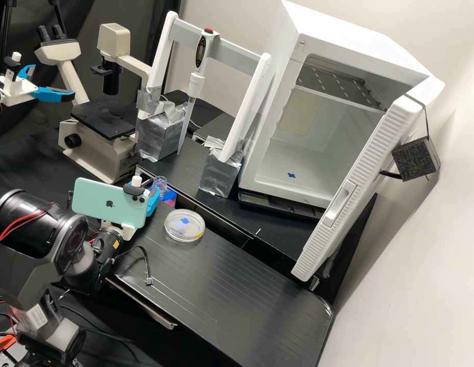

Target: Close the bottle

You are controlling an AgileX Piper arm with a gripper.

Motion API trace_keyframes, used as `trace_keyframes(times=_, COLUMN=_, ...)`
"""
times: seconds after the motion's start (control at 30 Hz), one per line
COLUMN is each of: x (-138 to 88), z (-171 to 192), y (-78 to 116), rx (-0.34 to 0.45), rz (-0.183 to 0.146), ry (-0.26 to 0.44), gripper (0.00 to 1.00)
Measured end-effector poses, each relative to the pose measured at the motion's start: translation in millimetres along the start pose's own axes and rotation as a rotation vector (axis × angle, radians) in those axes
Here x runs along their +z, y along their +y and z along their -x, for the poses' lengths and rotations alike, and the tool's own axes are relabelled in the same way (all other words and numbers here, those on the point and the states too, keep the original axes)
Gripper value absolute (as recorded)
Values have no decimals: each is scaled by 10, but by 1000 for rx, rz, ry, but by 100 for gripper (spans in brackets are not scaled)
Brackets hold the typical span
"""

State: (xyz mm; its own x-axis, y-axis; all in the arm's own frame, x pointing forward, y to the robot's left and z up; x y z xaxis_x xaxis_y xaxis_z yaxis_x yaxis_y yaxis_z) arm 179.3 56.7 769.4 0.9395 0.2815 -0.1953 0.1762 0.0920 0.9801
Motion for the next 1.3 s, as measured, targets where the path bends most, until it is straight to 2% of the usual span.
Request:
trace_keyframes(times=0.23, x=-41, z=54, y=147, rx=78, rz=-22, ry=24, gripper=0)
trace_keyframes(times=0.5, x=-173, z=-116, y=261, rx=121, rz=-18, ry=93, gripper=0)
trace_keyframes(times=0.93, x=-91, z=-522, y=230, rx=91, rz=-21, ry=67, gripper=0)
trace_keyframes(times=1.2, x=-47, z=-602, y=192, rx=87, rz=-29, ry=36, gripper=0)
trace_keyframes(times=1.3, x=-23, z=-629, y=157, rx=74, rz=-19, ry=23, gripper=0)
